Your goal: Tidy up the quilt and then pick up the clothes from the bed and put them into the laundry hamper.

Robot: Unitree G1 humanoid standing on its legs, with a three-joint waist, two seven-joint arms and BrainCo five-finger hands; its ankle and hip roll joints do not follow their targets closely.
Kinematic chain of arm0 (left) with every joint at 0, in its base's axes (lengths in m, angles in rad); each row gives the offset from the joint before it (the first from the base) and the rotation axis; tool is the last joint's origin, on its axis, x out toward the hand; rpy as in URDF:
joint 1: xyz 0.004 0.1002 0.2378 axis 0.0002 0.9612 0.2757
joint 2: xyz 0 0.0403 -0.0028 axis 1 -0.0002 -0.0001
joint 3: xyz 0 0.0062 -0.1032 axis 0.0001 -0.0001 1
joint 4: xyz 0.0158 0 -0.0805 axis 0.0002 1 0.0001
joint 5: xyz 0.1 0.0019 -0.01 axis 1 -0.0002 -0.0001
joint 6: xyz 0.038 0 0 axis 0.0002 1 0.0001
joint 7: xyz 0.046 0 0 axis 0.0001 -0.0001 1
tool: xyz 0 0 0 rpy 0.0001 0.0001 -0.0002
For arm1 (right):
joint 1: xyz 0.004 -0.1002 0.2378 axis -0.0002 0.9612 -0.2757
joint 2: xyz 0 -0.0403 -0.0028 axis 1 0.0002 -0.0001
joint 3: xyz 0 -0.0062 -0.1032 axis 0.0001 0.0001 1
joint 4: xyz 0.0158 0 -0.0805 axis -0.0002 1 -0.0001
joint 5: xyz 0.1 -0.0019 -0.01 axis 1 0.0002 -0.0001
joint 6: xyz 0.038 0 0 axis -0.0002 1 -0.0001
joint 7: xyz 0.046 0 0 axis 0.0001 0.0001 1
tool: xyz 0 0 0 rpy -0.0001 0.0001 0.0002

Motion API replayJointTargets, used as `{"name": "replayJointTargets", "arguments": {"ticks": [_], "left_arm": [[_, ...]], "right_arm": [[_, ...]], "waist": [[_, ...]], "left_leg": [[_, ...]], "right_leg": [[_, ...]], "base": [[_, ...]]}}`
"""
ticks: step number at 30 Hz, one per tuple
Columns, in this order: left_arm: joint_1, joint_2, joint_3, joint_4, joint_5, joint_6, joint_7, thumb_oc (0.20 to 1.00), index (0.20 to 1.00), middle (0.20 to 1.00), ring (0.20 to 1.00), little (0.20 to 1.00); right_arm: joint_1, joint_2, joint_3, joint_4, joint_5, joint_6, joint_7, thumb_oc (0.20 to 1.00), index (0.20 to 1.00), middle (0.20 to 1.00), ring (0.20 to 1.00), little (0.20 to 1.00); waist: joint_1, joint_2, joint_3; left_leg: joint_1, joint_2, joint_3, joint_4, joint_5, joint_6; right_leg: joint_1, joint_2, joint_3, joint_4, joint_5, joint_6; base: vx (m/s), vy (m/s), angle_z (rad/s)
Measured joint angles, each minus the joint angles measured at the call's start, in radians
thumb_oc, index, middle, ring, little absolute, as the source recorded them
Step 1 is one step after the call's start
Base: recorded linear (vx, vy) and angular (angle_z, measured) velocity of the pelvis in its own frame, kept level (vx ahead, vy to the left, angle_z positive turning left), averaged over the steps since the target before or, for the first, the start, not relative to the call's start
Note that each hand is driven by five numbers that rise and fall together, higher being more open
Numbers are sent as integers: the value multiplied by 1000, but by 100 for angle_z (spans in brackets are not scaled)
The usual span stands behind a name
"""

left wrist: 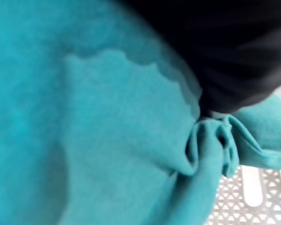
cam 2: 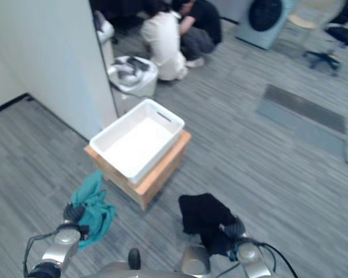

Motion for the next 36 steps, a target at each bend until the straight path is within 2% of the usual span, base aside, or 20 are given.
{"name": "replayJointTargets", "arguments": {"ticks": [2,3,4,5,6,7,9,10,13,14,15,16,18,19,22,24,25,28,31,36], "left_arm": [[51,15,7,11,0,1,5,200,200,200,200,200],[78,30,15,25,-1,0,5,200,200,200,200,200],[91,11,36,52,-2,-2,6,200,200,200,200,200],[79,-11,35,56,-6,-4,7,200,200,200,200,200],[56,-17,26,58,-6,-5,3,200,200,200,200,200],[40,-38,15,31,-8,-8,-4,200,200,200,200,200],[83,-47,-4,-6,-6,-9,-25,200,200,200,200,200],[89,-46,-8,-9,-2,-8,-28,200,200,200,200,200],[93,-44,-14,-33,1,-8,-31,200,200,200,200,200],[81,-47,-12,-24,1,-7,-32,200,200,200,200,200],[54,-50,-15,-10,1,-7,-38,200,200,200,200,200],[40,-45,-15,-11,2,-8,-40,200,200,200,200,200],[19,-32,-13,-15,8,-10,-41,200,200,200,200,200],[18,-33,-13,-14,8,-10,-40,200,200,200,200,200],[26,-18,-14,-9,8,-10,-41,200,200,200,200,200],[23,12,-18,14,10,-10,-41,200,200,200,200,200],[32,50,-13,39,9,-7,-40,200,200,200,200,200],[101,-2,1,33,7,-8,-39,200,200,200,200,200],[129,-43,-22,28,6,-16,-43,200,200,200,200,200],[120,-51,-23,27,-7,-33,-46,200,200,200,200,200]], "right_arm": [[6,1,7,7,0,-1,1,200,200,200,200,200],[18,6,17,6,0,0,4,200,200,200,200,200],[-1,2,11,24,-1,1,4,200,200,200,200,200],[-16,-3,7,15,-2,7,0,200,200,200,200,200],[-7,-5,1,-6,-2,4,-1,200,200,200,200,200],[-6,-18,-2,-21,-4,3,1,200,200,200,200,200],[-51,-62,2,-49,-10,0,-2,200,200,200,200,200],[-91,-92,-12,-72,-20,1,-5,200,200,200,200,200],[-103,-121,-79,-144,-44,-6,-21,200,200,200,200,200],[-112,-131,-79,-153,-44,-7,-22,200,200,200,200,200],[-119,-141,-85,-156,-46,-9,-24,200,200,200,200,200],[-123,-144,-85,-162,-54,-6,-23,200,200,200,200,200],[-107,-156,-103,-199,-72,-4,-24,200,200,200,200,200],[-105,-166,-106,-213,-72,0,-25,200,200,200,200,200],[-100,-205,-126,-303,-72,-7,-45,200,200,200,200,200],[-111,-245,-129,-345,-72,-32,-54,200,200,200,200,200],[-138,-255,-127,-358,-71,-33,-52,200,200,200,200,200],[-249,-344,-81,-398,-72,-31,-43,200,200,200,200,200],[-338,-415,-59,-403,-71,-46,-44,200,200,200,200,200],[-515,-459,58,-423,-70,-60,-38,200,200,200,200,200]], "waist": [[5,-7,-4],[9,-35,-16],[32,-7,-19],[18,3,-13],[2,-4,-10],[-11,-23,-4],[32,-22,-1],[28,-21,7],[-4,25,6],[-11,43,19],[-47,53,36],[-58,50,45],[-66,38,53],[-67,31,52],[-61,13,46],[-61,-6,36],[-50,-42,38],[-34,33,37],[-36,58,30],[-35,62,26]], "left_leg": [[47,41,-34,-7,-28,-52],[76,66,-48,4,-55,-95],[63,129,-57,50,-87,-139],[-41,172,-4,183,-77,-149],[-128,182,76,278,-34,-145],[-172,225,222,346,-37,-106],[-168,208,320,347,-62,-118],[-180,161,350,353,-79,-103],[-156,108,379,275,-109,-73],[-142,101,373,252,-117,-65],[-129,112,333,207,-99,-11],[-123,121,326,192,-96,-6],[-91,125,307,97,-40,15],[-91,117,289,84,-22,5],[-126,88,226,62,5,-12],[-173,80,165,33,79,-24],[-146,57,142,-33,131,-52],[-134,129,151,-40,150,-85],[-126,151,142,-40,157,-93],[-118,170,145,-32,173,-117]], "right_leg": [[36,12,-42,2,33,-5],[80,29,-49,22,39,-12],[100,88,-61,44,75,-21],[105,108,-138,44,32,-47],[124,108,-208,21,43,-61],[136,112,-254,16,46,-94],[140,156,-264,10,35,-132],[143,172,-287,10,28,-151],[168,251,-359,35,21,-150],[164,258,-391,88,1,-122],[121,263,-418,220,-8,-110],[80,255,-415,307,-15,-101],[-22,216,-319,502,-40,-58],[-21,204,-271,492,-51,-49],[32,121,-111,297,-74,-45],[136,103,-33,71,-85,-32],[192,82,-29,3,-44,-36],[205,147,-50,2,-19,-36],[219,176,-67,2,-24,-47],[223,196,-65,3,-31,-63]], "base": [[330,-559,59],[139,-565,52],[137,-561,67],[109,-333,109],[86,-106,173],[86,-199,143],[32,-162,47],[134,26,34],[37,0,67],[-24,-40,62],[-13,-13,78],[17,-24,99],[105,-71,71],[156,-137,58],[155,-197,66],[140,-155,90],[159,-160,79],[134,-227,-4],[84,-160,3],[81,-175,0]]}}
